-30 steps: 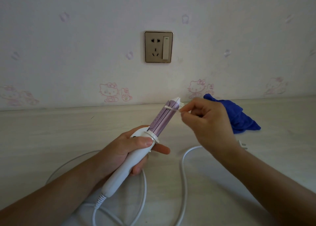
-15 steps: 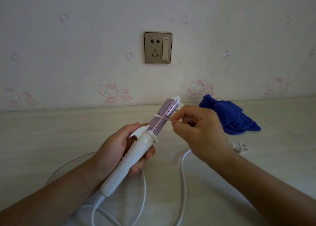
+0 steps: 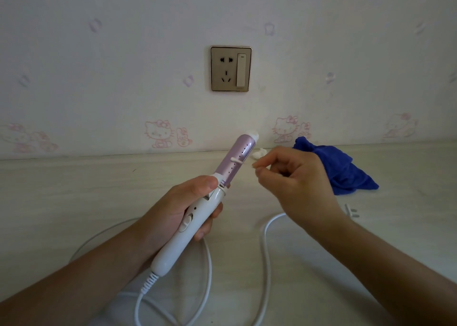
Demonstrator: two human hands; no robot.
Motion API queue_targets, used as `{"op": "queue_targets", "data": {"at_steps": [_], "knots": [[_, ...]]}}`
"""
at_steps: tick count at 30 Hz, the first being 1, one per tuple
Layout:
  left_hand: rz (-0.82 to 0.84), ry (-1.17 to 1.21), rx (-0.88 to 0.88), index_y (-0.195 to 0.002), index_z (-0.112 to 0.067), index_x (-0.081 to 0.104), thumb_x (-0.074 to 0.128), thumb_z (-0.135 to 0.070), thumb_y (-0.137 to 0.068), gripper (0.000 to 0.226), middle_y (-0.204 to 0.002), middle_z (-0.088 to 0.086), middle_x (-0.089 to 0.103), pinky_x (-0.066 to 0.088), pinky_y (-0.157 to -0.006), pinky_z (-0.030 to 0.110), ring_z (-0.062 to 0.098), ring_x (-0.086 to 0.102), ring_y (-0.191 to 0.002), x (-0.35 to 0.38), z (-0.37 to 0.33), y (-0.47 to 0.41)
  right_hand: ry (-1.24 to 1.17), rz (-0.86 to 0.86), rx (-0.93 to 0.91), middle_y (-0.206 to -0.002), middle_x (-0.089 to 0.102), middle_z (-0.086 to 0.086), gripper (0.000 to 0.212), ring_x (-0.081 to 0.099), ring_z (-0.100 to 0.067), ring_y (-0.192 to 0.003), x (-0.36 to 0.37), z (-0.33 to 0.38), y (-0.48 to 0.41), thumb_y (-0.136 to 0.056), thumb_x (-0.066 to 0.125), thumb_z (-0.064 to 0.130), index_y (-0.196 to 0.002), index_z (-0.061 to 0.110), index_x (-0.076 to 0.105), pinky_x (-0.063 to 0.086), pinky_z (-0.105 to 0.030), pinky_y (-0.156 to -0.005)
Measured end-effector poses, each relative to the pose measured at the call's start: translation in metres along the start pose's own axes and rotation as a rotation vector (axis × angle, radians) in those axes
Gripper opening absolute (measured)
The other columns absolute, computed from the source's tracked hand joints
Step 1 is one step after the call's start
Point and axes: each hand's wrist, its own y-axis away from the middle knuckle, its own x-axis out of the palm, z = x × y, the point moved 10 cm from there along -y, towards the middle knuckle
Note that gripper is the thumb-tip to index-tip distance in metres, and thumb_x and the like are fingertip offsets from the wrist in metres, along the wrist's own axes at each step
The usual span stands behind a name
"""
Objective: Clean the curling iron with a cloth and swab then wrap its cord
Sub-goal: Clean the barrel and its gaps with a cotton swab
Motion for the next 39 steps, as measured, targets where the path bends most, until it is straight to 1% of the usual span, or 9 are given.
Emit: {"op": "queue_targets", "data": {"at_steps": [3,8,12,16,20,24,29,34,39], "knots": [[-0.005,-0.027,0.033,-0.108,0.007,0.050,0.064,-0.054,-0.076,0.070,-0.079,0.017,0.050,0.038,-0.043,0.024,0.019,0.042,-0.042,0.000,-0.004,0.000,0.030,0.109,-0.057,-0.049,0.051,0.001,0.019,0.042,-0.004,-0.044,0.022,0.013,0.012,-0.089,0.071,0.008,-0.081,0.025,0.074,0.042,-0.018,-0.049],[0.004,-0.076,0.036,-0.106,0.008,0.051,0.066,-0.051,-0.078,0.068,-0.073,0.012,0.053,0.039,-0.043,0.022,0.020,0.044,-0.043,-0.002,-0.003,-0.001,-0.018,0.007,-0.036,-0.052,0.053,-0.007,0.019,0.042,-0.010,-0.046,0.001,0.006,0.002,-0.090,0.071,0.006,-0.081,0.023,0.074,0.042,-0.023,-0.049],[-0.006,-0.091,0.054,-0.104,0.003,0.057,0.071,-0.047,-0.077,0.058,-0.070,0.012,0.054,0.041,-0.041,0.023,0.018,0.047,-0.043,-0.003,-0.002,-0.002,0.027,0.108,-0.113,-0.053,0.055,-0.002,0.022,0.043,-0.005,-0.044,0.023,0.020,0.014,-0.090,0.070,0.009,-0.082,0.029,0.073,0.041,-0.015,-0.050],[-0.016,-0.122,0.059,-0.098,-0.003,0.060,0.073,-0.046,-0.076,0.050,-0.071,0.009,0.056,0.042,-0.043,0.023,0.019,0.047,-0.044,-0.004,-0.005,0.000,-0.054,-0.060,-0.032,-0.048,0.049,-0.001,0.026,0.040,-0.007,-0.044,-0.011,0.003,-0.004,-0.091,0.071,0.004,-0.077,0.026,0.073,0.039,-0.018,-0.047],[-0.040,-0.175,0.087,-0.092,-0.013,0.065,0.074,-0.046,-0.075,0.038,-0.069,0.007,0.057,0.043,-0.043,0.025,0.017,0.048,-0.046,-0.006,-0.011,0.002,-0.001,0.075,-0.115,-0.051,0.053,0.000,0.015,0.042,-0.004,-0.044,0.017,0.019,0.011,-0.088,0.069,0.017,-0.080,0.028,0.073,0.041,-0.017,-0.048],[-0.008,-0.191,0.099,-0.089,-0.022,0.068,0.075,-0.043,-0.077,0.025,-0.073,0.013,0.056,0.041,-0.044,0.027,0.020,0.045,-0.047,-0.002,-0.012,0.003,-0.067,-0.080,-0.039,-0.047,0.045,0.001,0.021,0.037,-0.009,-0.045,-0.013,0.004,-0.004,-0.090,0.070,0.006,-0.078,0.022,0.073,0.037,-0.021,-0.046],[-0.039,-0.221,0.121,-0.088,-0.023,0.068,0.075,-0.046,-0.075,0.027,-0.069,0.009,0.057,0.042,-0.045,0.028,0.019,0.047,-0.048,-0.004,-0.017,0.004,-0.029,0.031,-0.098,-0.052,0.050,-0.008,0.010,0.039,-0.007,-0.045,0.011,0.016,0.010,-0.087,0.069,0.015,-0.081,0.021,0.072,0.039,-0.021,-0.047],[-0.028,-0.238,0.114,-0.095,-0.019,0.068,0.075,-0.046,-0.076,0.034,-0.071,0.011,0.057,0.043,-0.045,0.029,0.018,0.047,-0.049,-0.003,-0.017,0.005,-0.034,-0.155,-0.019,-0.051,0.050,-0.011,0.016,0.040,-0.010,-0.047,-0.027,0.002,-0.008,-0.089,0.071,0.006,-0.079,0.018,0.073,0.039,-0.020,-0.049],[-0.043,-0.293,0.112,-0.097,-0.022,0.068,0.074,-0.049,-0.075,0.036,-0.071,0.008,0.058,0.044,-0.047,0.030,0.017,0.049,-0.051,-0.004,-0.019,0.007,0.005,-0.022,-0.063,-0.052,0.051,-0.013,0.018,0.039,-0.011,-0.045,0.001,0.013,0.006,-0.091,0.071,0.004,-0.080,0.019,0.073,0.039,-0.023,-0.047]]}}
